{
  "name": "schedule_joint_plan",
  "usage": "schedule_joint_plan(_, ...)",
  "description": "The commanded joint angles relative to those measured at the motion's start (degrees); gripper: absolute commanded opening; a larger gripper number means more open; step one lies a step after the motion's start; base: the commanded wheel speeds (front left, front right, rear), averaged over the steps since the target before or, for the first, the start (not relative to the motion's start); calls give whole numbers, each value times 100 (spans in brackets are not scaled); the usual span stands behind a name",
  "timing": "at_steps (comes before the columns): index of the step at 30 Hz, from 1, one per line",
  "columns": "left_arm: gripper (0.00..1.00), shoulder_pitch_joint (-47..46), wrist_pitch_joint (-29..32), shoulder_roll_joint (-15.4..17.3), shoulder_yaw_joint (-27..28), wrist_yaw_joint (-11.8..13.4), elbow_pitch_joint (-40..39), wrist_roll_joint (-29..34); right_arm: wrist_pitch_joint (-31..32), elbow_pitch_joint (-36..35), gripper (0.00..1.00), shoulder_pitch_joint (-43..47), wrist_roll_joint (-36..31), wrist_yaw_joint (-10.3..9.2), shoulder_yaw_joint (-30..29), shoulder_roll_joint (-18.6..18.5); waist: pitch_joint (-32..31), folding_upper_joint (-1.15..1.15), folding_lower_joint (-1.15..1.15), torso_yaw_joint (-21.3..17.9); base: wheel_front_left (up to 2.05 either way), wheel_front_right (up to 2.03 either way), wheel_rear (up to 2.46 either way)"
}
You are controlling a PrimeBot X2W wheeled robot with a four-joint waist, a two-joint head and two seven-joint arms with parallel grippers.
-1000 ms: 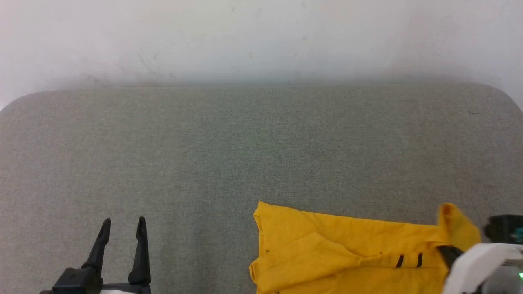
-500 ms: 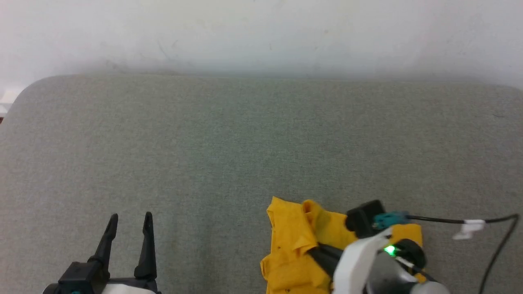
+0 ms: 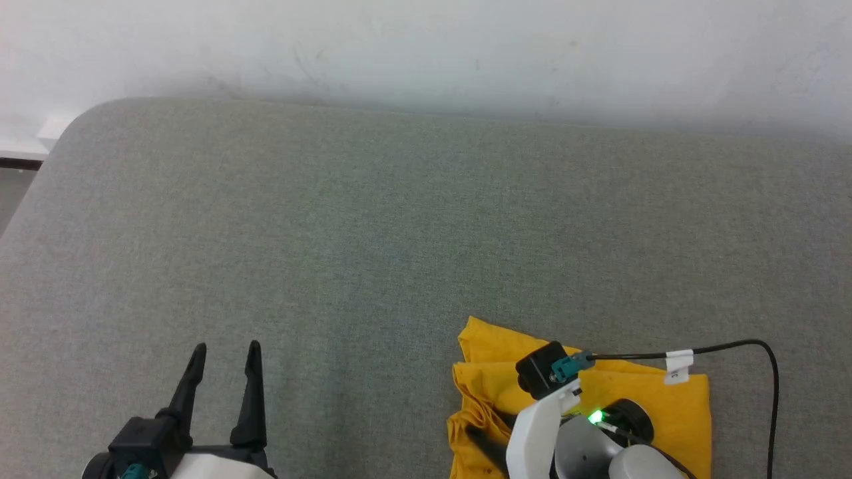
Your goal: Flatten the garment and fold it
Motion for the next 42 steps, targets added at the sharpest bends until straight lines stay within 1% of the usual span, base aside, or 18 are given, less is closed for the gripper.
schedule_joint_plan(1, 100, -123, -27, -29, -12, -43, 32, -3, -83, 101, 100, -123, 35, -3, 30, 13, 13, 0, 0, 28, 0, 0, 0)
schedule_joint_plan(5, 100, -155, -27, -58, -17, -80, 91, 2, -305, 206, 100, -259, 360, -3, 56, 14, 9, 0, 0, 8, 0, 0, 0)
schedule_joint_plan(8, 100, -146, -27, -79, -4, -94, 117, 6, -477, 66, 100, -283, 491, -3, -146, 14, -5, 0, 0, -60, 0, 0, 0)
schedule_joint_plan(11, 100, -121, -27, -100, 29, -86, 105, 20, -591, -210, 100, -176, 351, -3, -579, 14, -14, 0, 0, -171, 0, 0, 0)
schedule_joint_plan(14, 100, -91, -27, -95, 72, -81, 58, 48, -614, -654, 100, 97, -64, -3, -1174, 14, -4, 0, 0, -285, 0, 0, 0)
schedule_joint_plan(16, 100, -84, -27, -79, 94, -86, 21, 76, -559, -1014, 100, 384, -364, -3, -1579, 14, 17, 0, 0, -353, 0, 0, 0)
schedule_joint_plan(20, 100, -100, -27, -43, 147, -100, -51, 113, -371, -1789, 100, 1119, -651, -3, -2256, 14, 77, 0, 0, -452, 0, 0, 0)
schedule_joint_plan(23, 100, -76, -27, -30, 171, -104, -103, 142, -267, -2248, 100, 1611, -660, -3, -2634, 14, 140, 0, 0, -538, 0, 0, 0)
schedule_joint_plan(26, 100, -63, -27, -13, 169, -127, -102, 147, -227, -2450, 100, 1935, -606, -3, -2850, 15, 186, 0, 0, -602, 0, 0, 0)
schedule_joint_plan(28, 100, -73, -27, -1, 170, -147, -90, 137, -259, -2435, 100, 2044, -531, -3, -2943, 15, 204, 0, 0, -629, 0, 0, 0)
schedule_joint_plan(31, 100, -107, -27, 23, 160, -173, -75, 128, -359, -2228, 100, 2066, -477, -3, -3007, 15, 226, 0, 0, -637, 0, 0, 0)
schedule_joint_plan(35, 100, -167, 10, 107, 158, -203, -68, 135, -472, -1704, 100, 1926, -276, -3, -2943, 15, 217, 0, 0, -602, 0, 0, 0)
schedule_joint_plan(40, 100, -211, 77, 178, 114, -206, -91, 177, -586, -980, 100, 1653, -78, -3, -2729, 15, 169, 0, 0, -514, 0, 0, 0)
schedule_joint_plan(42, 100, -234, 112, 200, 76, -221, -103, 194, -608, -776, 37, 1580, -64, -3, -2700, 15, 144, 0, 0, -477, 0, 0, 0)
